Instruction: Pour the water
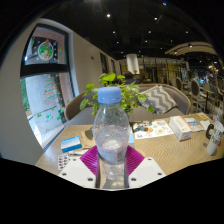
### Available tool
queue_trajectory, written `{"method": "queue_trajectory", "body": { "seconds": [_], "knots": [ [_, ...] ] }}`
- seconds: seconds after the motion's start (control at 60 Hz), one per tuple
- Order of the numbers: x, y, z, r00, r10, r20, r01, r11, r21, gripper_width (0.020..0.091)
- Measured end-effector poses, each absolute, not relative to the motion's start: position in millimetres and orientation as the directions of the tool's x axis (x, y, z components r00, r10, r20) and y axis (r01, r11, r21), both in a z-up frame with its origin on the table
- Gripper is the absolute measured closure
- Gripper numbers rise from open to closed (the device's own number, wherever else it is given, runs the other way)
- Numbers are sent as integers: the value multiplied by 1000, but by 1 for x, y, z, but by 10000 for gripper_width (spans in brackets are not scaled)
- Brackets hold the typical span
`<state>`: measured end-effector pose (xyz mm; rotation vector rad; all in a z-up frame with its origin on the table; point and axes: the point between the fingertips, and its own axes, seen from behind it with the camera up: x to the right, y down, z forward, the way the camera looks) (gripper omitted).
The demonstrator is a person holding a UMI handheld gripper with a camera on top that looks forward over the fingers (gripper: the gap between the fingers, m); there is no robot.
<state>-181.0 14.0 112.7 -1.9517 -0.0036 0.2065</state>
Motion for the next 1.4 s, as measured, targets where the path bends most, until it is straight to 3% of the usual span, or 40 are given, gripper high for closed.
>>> {"method": "queue_trajectory", "body": {
  "seconds": [0.25,0.45,0.583,0.7,0.85,1.017,1.25,1.4],
  "knots": [
    [-121,3,218,877,94,-472,-425,-309,-851,790],
    [-44,-7,280,603,84,-793,-744,-299,-598,792],
    [20,-5,284,300,45,-953,-909,-290,-300,793],
    [66,1,264,77,2,-997,-960,-270,-75,792],
    [114,3,239,-240,-39,-970,-944,-223,242,793],
    [141,0,217,-465,-71,-883,-859,-205,469,795],
    [146,7,208,-453,-112,-884,-854,-232,467,795],
    [139,3,205,-204,-154,-967,-916,-319,244,795]
  ]
}}
